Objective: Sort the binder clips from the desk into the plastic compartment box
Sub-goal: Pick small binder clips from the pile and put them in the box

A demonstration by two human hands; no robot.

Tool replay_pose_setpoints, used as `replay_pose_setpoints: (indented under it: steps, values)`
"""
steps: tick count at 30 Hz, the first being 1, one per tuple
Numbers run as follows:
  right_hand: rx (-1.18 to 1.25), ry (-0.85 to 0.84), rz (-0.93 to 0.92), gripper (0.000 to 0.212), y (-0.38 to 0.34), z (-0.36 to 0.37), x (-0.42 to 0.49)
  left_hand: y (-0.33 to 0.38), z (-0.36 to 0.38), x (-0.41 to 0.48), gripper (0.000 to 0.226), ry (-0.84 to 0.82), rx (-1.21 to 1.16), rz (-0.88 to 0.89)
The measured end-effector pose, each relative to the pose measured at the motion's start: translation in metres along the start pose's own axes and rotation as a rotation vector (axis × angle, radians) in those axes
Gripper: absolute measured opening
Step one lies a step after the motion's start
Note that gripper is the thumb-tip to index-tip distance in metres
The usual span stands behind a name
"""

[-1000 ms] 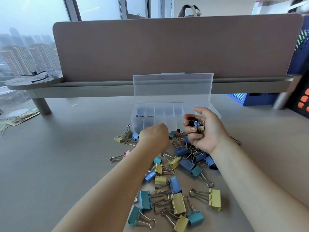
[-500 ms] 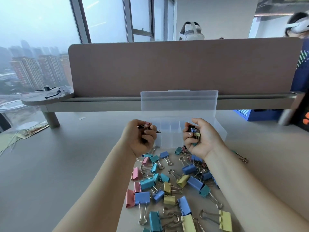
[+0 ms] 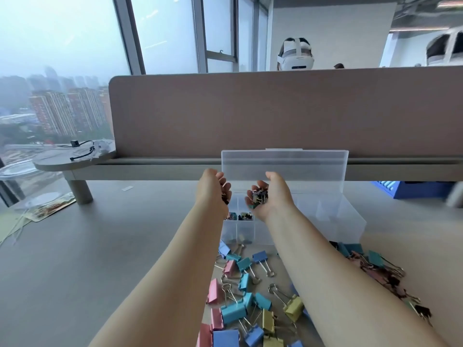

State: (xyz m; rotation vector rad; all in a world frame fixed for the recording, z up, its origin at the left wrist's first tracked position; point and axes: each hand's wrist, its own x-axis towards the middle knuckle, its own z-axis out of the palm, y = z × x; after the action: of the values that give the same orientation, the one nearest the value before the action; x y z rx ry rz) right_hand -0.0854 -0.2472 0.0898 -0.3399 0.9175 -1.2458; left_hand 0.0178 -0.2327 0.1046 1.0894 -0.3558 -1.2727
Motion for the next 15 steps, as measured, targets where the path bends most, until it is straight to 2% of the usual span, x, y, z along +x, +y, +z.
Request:
replay_pose_setpoints:
  steps: [5,8,15]
  values:
    - [-0.134,0.038,-0.035,0.027,0.003,0.0,0.005,-0.001,0.006,-0.004,0.027,0.038,0.216,0.098]
    - [-0.138,0.024,-0.09,0.026,0.003,0.002,0.006,-0.002,0.007,-0.008,0.03,0.046,0.237,0.129]
    - [-0.285,-0.062,-0.055,0.055,0.001,0.002,-0.003,0.001,0.005,-0.015,0.042,0.008,0.227,0.079]
